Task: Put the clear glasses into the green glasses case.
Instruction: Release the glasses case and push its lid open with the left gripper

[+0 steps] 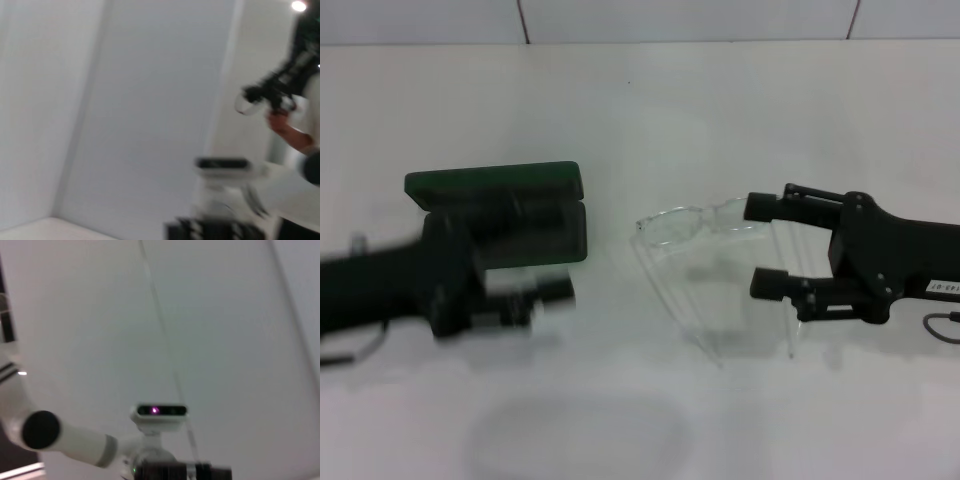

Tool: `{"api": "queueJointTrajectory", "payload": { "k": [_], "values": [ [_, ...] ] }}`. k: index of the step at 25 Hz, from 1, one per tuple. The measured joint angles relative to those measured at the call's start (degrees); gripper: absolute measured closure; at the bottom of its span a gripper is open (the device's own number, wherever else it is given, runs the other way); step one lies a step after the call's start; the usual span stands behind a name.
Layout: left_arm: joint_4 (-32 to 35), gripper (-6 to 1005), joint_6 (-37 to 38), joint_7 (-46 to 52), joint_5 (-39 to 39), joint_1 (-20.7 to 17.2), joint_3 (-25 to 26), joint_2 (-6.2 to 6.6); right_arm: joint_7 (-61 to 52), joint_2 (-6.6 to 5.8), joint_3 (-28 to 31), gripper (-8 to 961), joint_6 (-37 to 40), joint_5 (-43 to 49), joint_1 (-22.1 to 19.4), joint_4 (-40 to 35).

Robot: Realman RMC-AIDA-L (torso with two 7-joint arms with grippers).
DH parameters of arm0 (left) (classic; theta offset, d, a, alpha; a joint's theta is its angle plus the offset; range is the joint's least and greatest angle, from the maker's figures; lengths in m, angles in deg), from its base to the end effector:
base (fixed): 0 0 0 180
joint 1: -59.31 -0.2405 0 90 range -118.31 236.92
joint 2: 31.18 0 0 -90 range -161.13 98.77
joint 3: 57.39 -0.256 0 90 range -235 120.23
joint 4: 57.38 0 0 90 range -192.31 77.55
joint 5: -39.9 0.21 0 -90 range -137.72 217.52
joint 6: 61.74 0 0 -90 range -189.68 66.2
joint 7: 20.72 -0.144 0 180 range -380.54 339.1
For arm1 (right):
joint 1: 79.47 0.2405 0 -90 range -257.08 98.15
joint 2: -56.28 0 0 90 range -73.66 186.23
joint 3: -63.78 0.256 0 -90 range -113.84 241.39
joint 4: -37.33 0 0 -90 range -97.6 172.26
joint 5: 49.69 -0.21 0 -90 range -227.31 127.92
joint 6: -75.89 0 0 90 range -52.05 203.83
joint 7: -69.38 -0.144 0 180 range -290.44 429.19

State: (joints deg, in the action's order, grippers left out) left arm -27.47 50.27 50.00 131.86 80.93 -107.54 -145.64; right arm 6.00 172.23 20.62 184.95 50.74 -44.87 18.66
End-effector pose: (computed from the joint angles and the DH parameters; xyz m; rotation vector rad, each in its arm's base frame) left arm -0.2594 0.2558 0.0274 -2.7709 -0.4674 -1.3046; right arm 0.2175 0.2927 -0.0060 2.8062 -0.3214 -1.3337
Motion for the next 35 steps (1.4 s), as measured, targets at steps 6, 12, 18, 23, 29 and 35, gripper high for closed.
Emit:
{"api": "queueJointTrajectory", "payload": {
  "k": [6,12,18,23,29,35],
  "values": [
    [14.55,114,-5.92,16.94,2.16,2.69,3.99,0.19,0.74,-0.47,0.07,112,-2.11,-4.81,-3.9,-0.61],
    [32.78,120,-8.44,27.96,11.85,5.28,4.21,0.65,0.77,-2.6,0.12,113,1.57,-14.87,-12.43,-2.44],
    [42.51,124,-8.9,26.56,24.3,8.29,3.52,0.05,0.8,-3.82,0.35,114,3.36,-21.71,-19.3,-2.78],
    [42.89,125,-13.11,22.57,36.62,13.92,2.8,-0.22,1.18,-3.84,0.81,117,4.12,-22.26,-21.06,-2.58],
    [39.28,126,-20.79,21.48,47.48,18.75,-1.8,-1.47,2.16,-3.54,0.79,121,4.04,-22.0,-21.15,-2.24],
    [36.17,127,-24.61,22.28,54.54,20.3,-5.22,-3.53,2.61,-3.61,0.79,124,2.79,-22.11,-20.88,-2.24]
  ]
}}
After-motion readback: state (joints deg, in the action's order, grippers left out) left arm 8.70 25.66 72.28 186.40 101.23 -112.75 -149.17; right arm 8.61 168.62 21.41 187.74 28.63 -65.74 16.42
